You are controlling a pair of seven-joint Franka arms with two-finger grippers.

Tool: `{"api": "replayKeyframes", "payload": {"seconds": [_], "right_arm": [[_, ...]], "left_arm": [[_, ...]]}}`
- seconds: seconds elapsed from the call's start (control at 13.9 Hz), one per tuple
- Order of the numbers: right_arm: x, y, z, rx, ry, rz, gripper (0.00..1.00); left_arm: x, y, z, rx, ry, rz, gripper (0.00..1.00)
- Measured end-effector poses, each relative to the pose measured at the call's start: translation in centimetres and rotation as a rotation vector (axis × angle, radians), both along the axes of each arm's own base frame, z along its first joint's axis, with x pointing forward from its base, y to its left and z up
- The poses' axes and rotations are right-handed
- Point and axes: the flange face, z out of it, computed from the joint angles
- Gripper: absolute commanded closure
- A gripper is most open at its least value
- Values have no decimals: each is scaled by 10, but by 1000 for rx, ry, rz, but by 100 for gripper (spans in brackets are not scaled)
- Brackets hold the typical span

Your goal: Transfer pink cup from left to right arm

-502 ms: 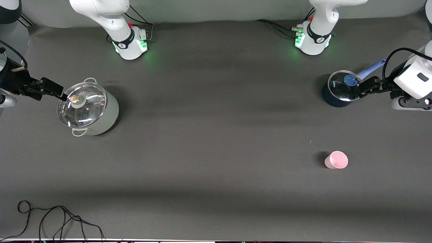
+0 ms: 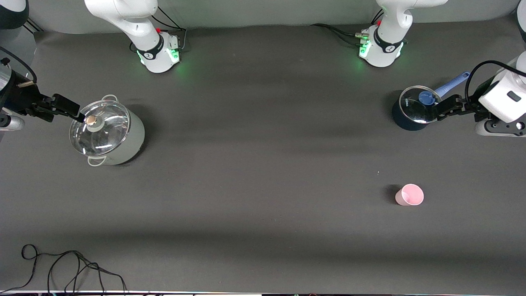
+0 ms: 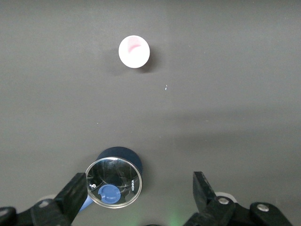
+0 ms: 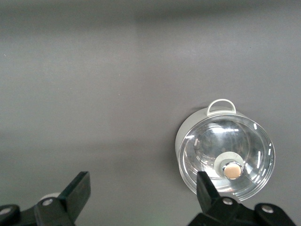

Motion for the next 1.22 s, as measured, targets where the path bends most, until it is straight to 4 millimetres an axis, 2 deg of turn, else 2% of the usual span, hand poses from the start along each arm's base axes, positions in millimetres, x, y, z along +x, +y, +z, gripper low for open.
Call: {"api": "replayKeyframes", "payload": {"seconds": [0.36,0.5,0.65,0.79,0.93,1.08,1.22], "right_arm": [[-1,0,-4,0,25,2,0],[-4,0,-6,1,47,3,0],[-4,1,-6,1,54,4,0],[-5,1,-7,1,64,5,0],[-6,1,-8,1,74,7,0],[-6,3,-9,1,76,11,0],[-6,6,-9,1,76,15,0]], "left_arm": [[1,0,3,-2,-9,-12,0],[3,1,8,-15,-34,-134,0],[10,19,12,-66,-82,-304,0],[20,59,4,-153,-139,-481,0],[32,107,-21,-275,-200,-639,0],[43,161,-66,-421,-272,-739,0],[49,216,-129,-571,-377,-816,0]]}}
